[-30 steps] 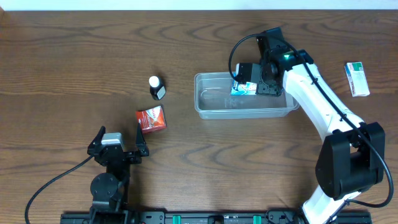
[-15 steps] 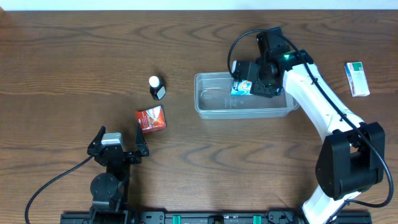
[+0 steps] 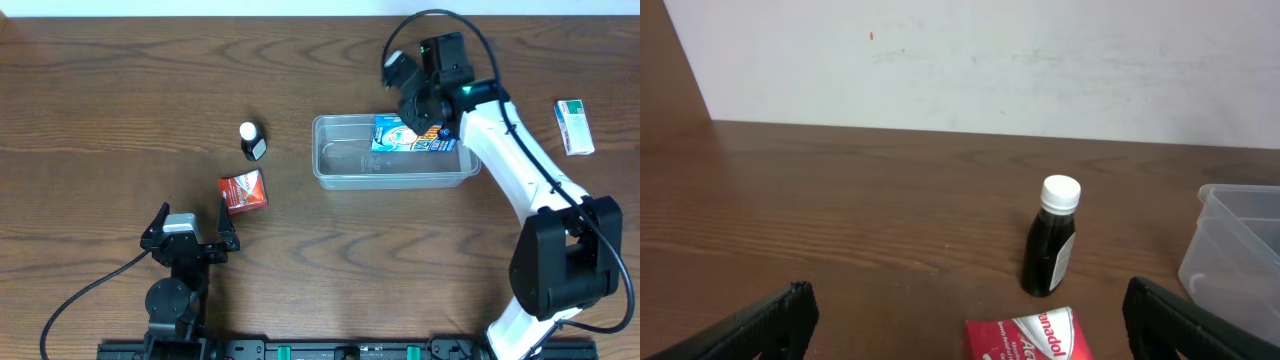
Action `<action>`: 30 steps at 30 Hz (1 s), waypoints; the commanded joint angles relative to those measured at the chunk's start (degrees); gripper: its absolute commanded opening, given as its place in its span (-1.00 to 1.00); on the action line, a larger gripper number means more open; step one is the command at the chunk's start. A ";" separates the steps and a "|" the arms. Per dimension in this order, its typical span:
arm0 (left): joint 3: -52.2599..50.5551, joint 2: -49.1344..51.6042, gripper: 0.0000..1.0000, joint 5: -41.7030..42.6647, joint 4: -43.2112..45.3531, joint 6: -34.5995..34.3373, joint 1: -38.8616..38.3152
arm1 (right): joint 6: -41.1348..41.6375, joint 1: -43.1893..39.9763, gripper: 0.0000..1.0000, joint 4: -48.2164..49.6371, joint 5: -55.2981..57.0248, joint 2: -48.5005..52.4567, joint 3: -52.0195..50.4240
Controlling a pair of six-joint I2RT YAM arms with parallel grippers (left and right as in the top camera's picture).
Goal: Pack container
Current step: 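Lower the blue box into the container and open the right gripper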
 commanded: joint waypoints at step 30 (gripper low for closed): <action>-1.31 -0.35 0.96 -0.44 -1.88 0.96 0.24 | 22.67 -1.68 -0.98 -15.63 -1.88 0.26 -0.02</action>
